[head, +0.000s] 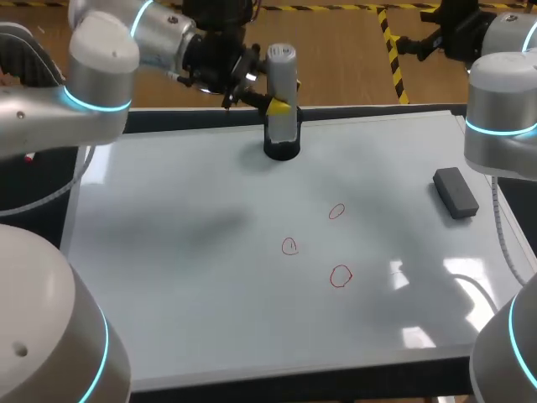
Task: Pick up the inspection probe, press it on each red-marked spot on the whiteboard one by one, put down the probe, pick up the eraser, and wipe off all the red marks.
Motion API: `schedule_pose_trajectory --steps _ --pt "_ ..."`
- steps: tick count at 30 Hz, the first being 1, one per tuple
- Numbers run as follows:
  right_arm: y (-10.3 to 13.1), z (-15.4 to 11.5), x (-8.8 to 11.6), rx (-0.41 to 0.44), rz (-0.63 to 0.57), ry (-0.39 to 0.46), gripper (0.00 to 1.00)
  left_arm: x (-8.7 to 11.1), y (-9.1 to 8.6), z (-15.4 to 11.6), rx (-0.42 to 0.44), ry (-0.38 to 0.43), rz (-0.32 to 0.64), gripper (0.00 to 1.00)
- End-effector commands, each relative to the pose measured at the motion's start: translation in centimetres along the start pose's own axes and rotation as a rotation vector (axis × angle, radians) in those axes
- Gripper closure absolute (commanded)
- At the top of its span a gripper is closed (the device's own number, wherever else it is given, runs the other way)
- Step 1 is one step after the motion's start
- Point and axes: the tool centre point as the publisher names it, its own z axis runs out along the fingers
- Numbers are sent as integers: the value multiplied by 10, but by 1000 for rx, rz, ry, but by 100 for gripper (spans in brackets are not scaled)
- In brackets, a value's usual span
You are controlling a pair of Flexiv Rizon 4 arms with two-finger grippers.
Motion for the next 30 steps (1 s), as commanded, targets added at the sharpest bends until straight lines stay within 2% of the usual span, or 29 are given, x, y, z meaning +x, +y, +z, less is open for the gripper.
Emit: schedule_pose_trajectory --steps 1,30 --pt "0 0 0 0 0 0 0 13 2 5 5 -85 -1 100" --pt "0 0 0 0 0 0 0 63 25 39 32 -59 -39 100"
